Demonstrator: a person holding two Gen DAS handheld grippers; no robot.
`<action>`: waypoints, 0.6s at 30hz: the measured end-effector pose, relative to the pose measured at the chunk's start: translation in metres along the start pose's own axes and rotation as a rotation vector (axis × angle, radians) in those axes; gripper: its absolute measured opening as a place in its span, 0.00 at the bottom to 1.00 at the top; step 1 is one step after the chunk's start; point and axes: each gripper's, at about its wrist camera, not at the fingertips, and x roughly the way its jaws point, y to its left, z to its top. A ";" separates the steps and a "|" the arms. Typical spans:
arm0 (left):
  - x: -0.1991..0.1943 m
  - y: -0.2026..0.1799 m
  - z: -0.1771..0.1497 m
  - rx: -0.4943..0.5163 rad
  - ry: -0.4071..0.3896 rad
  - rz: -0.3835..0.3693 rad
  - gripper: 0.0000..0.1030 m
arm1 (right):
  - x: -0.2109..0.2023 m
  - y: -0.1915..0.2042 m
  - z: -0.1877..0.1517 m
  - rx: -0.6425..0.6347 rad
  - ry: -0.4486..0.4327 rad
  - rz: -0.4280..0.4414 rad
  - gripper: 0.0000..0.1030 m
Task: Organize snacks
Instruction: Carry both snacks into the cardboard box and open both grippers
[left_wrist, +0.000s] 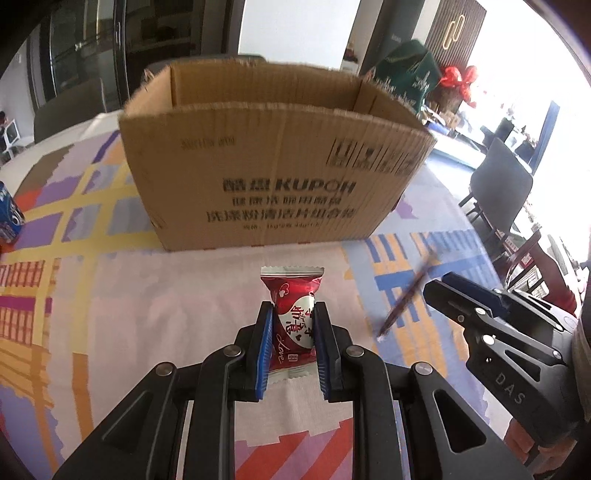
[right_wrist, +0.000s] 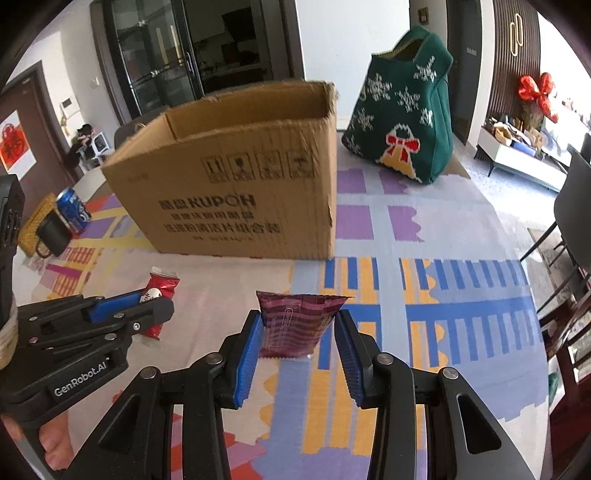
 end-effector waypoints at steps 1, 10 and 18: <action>-0.004 0.000 0.000 0.000 -0.011 0.000 0.21 | -0.002 0.001 0.001 -0.002 -0.002 0.009 0.19; -0.014 0.001 -0.005 0.001 -0.028 0.001 0.21 | -0.010 0.004 0.000 -0.006 -0.026 0.031 0.18; 0.015 -0.003 -0.005 0.010 0.018 0.016 0.21 | 0.027 -0.007 0.003 0.029 0.035 0.042 0.48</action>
